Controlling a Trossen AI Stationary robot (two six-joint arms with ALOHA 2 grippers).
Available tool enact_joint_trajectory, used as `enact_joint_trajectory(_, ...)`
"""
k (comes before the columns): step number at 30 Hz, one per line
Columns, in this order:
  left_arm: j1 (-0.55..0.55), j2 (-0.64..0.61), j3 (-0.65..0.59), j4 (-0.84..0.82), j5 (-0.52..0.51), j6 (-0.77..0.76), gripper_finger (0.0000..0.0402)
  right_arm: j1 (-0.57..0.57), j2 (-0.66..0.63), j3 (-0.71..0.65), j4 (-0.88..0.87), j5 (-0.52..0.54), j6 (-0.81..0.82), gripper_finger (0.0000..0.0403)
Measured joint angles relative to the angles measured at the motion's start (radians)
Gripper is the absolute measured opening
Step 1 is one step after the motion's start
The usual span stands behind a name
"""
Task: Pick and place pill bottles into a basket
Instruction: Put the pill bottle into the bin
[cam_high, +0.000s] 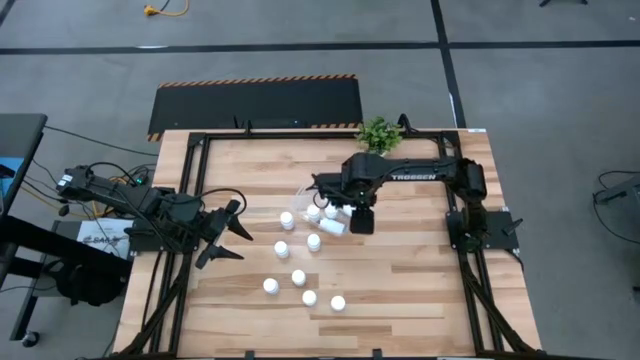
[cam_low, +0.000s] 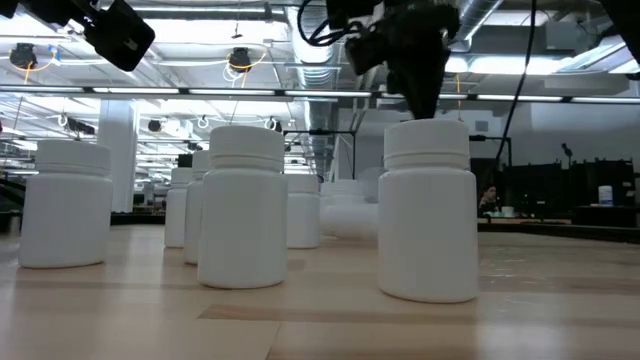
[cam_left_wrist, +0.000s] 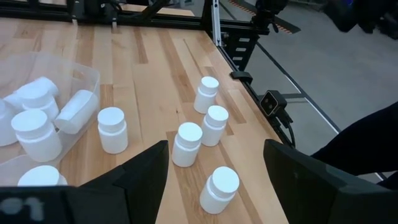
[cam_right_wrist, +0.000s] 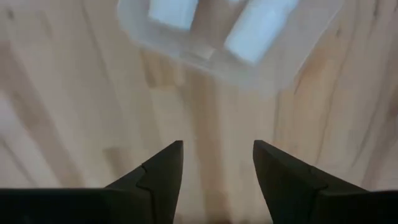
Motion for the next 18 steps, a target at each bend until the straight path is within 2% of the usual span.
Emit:
enact_joint_trajectory(4, 0.0, 0.0, 0.0, 0.026, 0.036, 0.0, 0.0251, 0.061, -0.065, 0.002, 0.009, -0.065, 0.102, 0.0174)
enact_joint_trajectory(10, 0.0, 0.0, 0.0, 0.036, 0.055, 0.001, 0.0251, 0.212, -0.166, 0.002, 0.071, -0.06, 0.313, 0.0152)
enact_joint_trajectory(13, 0.0, 0.0, 0.0, 0.037, 0.052, 0.006, 0.0251, 0.32, -0.198, 0.004, 0.122, -0.007, 0.451, 0.0143)
enact_joint_trajectory(18, 0.0, 0.0, 0.0, 0.038, 0.046, 0.006, 0.0251, 0.477, -0.162, 0.004, 0.273, 0.151, 0.633, 0.0134)
